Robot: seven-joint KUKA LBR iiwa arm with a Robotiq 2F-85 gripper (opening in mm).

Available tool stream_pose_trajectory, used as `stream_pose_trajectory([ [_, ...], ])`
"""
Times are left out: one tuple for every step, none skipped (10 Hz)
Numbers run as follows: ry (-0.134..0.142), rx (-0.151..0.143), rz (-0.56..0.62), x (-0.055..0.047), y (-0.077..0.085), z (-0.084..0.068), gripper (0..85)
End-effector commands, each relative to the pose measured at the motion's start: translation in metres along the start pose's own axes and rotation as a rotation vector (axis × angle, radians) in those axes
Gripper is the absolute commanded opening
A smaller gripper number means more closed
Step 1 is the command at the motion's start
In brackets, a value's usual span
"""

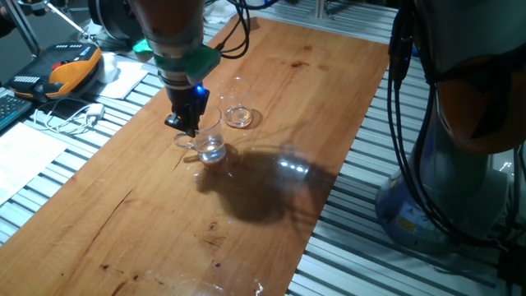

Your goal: Pour the water from one cup into another empty cup

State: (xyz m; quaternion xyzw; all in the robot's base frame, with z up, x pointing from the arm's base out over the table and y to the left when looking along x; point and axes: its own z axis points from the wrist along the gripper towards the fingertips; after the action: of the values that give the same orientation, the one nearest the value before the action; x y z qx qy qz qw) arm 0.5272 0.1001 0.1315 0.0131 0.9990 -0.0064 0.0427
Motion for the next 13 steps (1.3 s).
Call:
stream_pose_trajectory([
  [0.000,0.003,-0.006,0.001,0.000,-0.001,0.0],
  [0.002,-0.002,-0.010,0.001,-0.001,-0.003,0.0],
  [0.008,-0.003,-0.015,0.001,-0.001,-0.005,0.0],
  [0.008,-0.009,-0.011,0.002,-0.002,-0.009,0.0],
  [0.010,-0.015,-0.009,0.004,-0.004,-0.014,0.0],
  [0.013,-0.017,-0.009,0.006,-0.005,-0.019,0.0],
  [0.013,-0.025,-0.005,0.008,-0.006,-0.022,0.0],
  [0.014,-0.032,-0.002,0.009,-0.007,-0.025,0.0],
  [0.011,-0.054,0.009,0.011,-0.009,-0.030,0.0],
  [0.013,-0.084,0.027,0.013,-0.011,-0.034,0.0],
  [0.019,-0.082,0.026,0.014,-0.014,-0.039,0.0],
  [0.021,-0.082,0.031,0.016,-0.017,-0.045,0.0],
  [0.023,-0.085,0.036,0.018,-0.021,-0.051,0.0],
])
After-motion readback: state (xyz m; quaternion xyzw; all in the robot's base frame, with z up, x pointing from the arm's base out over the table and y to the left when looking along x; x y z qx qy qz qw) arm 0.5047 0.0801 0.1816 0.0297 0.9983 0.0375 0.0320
